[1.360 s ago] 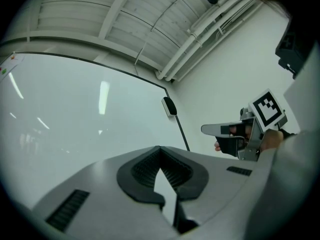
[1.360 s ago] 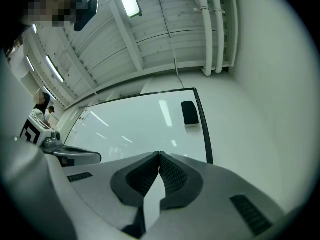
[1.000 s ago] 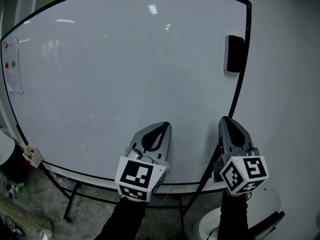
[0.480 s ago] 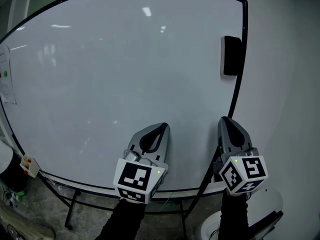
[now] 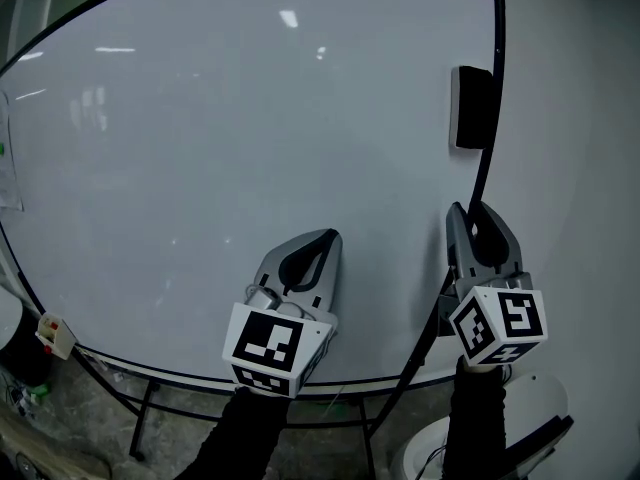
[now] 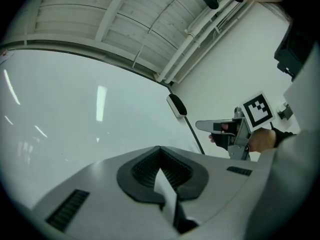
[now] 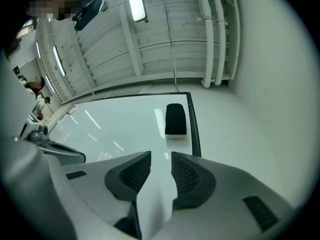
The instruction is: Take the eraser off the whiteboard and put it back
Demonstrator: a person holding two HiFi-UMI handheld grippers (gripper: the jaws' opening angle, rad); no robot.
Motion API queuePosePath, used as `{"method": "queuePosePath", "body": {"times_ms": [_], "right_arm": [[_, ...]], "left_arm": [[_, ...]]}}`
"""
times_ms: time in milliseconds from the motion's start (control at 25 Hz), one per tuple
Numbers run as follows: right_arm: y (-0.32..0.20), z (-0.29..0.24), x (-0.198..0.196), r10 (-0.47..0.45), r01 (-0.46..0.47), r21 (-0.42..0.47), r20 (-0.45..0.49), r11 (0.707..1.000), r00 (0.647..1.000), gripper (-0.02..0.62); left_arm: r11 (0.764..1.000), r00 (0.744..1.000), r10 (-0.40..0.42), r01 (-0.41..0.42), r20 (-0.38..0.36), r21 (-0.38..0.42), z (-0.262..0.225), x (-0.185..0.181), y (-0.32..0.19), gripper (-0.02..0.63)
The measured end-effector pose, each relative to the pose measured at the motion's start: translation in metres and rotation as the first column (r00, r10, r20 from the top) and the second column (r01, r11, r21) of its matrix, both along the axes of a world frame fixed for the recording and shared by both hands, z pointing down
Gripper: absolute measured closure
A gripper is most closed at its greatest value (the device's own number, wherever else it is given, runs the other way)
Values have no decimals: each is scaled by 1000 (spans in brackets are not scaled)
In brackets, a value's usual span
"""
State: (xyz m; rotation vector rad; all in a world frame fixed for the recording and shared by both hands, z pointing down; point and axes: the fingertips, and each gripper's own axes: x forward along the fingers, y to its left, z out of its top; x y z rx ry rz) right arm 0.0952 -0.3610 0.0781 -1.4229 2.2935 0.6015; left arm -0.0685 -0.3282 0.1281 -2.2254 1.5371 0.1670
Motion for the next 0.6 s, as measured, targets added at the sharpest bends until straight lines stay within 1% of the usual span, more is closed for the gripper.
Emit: {"method": "queuePosePath", "body": {"times_ms": [120,200,280,400,600], "right_arm": [[-5,-13,6,33,-34,30,17,999,999,416],[-9,-23,9,42,-43,45,28,998,999,339],[-16,-33,10,39,-41,50,32,998,999,305],[-26,-48,8,36,-37,58,26,998,999,270],[-36,-74,1,80,-78,97,-9,992,997,265]], "left_arm": [[1000,1000,6,-6,11,4,-2,2,-2,601],[1000,1000,8,-8,16,8,-5,2,-2,601],[1000,1000,11,-11,20,14,-7,1,-2,601],[1000,1000,13,-13,22,16,-7,1,-3,601],[1000,1000,5,-5,22,5,-4,-4,-6,601]]}}
